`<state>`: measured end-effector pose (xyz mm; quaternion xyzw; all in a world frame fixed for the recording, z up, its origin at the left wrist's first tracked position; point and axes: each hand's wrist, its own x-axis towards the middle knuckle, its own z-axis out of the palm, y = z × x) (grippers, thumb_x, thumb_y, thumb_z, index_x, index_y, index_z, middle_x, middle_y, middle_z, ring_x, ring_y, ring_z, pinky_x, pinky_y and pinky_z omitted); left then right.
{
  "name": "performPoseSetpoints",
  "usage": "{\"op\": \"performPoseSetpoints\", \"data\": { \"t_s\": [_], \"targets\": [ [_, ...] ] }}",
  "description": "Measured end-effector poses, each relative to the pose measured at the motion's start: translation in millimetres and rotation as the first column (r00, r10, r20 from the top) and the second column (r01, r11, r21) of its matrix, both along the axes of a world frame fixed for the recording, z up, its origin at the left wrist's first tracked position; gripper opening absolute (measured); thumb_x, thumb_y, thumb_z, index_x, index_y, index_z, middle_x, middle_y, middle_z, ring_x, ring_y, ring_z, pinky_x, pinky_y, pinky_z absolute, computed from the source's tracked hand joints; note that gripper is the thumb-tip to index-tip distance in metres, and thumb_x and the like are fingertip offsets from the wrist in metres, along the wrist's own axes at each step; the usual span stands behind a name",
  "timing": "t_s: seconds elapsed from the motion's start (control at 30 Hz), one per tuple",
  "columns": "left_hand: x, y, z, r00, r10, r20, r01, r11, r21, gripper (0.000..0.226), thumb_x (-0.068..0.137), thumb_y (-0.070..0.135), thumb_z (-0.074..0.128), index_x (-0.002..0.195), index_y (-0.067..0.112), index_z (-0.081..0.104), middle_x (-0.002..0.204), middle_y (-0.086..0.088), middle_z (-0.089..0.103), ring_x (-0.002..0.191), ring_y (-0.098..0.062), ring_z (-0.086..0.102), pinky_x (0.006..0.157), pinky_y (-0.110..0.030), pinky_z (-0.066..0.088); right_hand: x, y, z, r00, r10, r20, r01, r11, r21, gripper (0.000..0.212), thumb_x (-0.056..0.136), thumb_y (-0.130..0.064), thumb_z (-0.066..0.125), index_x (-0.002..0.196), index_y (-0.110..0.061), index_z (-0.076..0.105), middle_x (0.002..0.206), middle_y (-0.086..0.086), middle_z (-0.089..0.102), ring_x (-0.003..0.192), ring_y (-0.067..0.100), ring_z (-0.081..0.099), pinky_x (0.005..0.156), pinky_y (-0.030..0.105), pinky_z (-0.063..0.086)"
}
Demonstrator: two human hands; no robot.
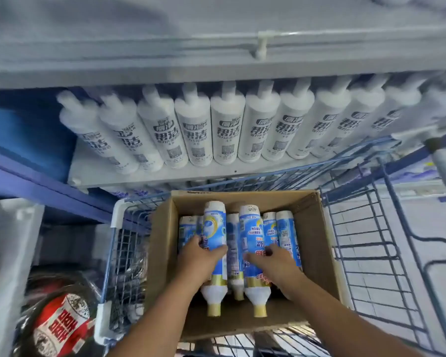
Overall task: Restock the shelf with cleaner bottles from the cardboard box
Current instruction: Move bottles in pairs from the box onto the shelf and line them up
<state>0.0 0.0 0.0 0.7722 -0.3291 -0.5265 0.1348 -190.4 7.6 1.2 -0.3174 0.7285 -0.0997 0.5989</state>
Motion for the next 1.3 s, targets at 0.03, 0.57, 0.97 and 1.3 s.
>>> {"op": "performPoseSetpoints", "data": {
  "t_s": [0.03,0.57,0.97,1.3],
  "targets": [
    [4,1,12,0.999,0.027,-0.038,-0.029,0.999,-0.031,0.033,0.074,0.042,0.081,0.099,0.029,0.063,0.089,0.011,0.069,0.077,-0.008,0.069,0.072,-0.031,0.059,2,2,9,1.0,-0.013,0.025,0.013,1.0,-0.009,0.039,0.077,-0.038,0.084,0.104,-0.02,0.064,0.096,-0.002,0.075,0.081,0.012,0.074,0.069,0.032,0.062],
    [21,-24,225,0.982,0.153,-0.113,-0.188,0.869,-0.458,0.036,0.077,0.03,0.084,0.098,0.018,0.058,0.088,-0.001,0.073,0.067,-0.011,0.072,0.053,-0.023,0.053,18,-34,215,0.994,0.036,0.105,0.008,0.918,-0.396,0.041,0.073,-0.043,0.085,0.099,-0.016,0.068,0.09,0.003,0.076,0.079,0.019,0.075,0.063,0.03,0.057],
    [30,-106,350,0.982,0.148,0.12,-0.043,0.784,-0.619,0.05,0.066,0.058,0.081,0.093,0.024,0.057,0.088,0.004,0.069,0.075,-0.017,0.071,0.07,-0.036,0.059,33,-131,335,0.994,0.066,0.084,0.005,0.759,-0.651,0.043,0.069,-0.044,0.086,0.097,-0.016,0.068,0.081,-0.001,0.077,0.064,0.013,0.075,0.063,0.033,0.062],
    [52,-196,355,0.97,0.016,0.244,0.126,0.823,-0.554,0.057,0.059,0.061,0.078,0.093,0.022,0.053,0.09,-0.001,0.068,0.079,-0.021,0.07,0.073,-0.036,0.06,78,-206,343,0.993,0.015,-0.119,-0.084,0.798,-0.597,0.039,0.067,-0.043,0.082,0.086,-0.012,0.067,0.072,0.005,0.072,0.055,0.017,0.068,0.05,0.025,0.053]
  ]
}}
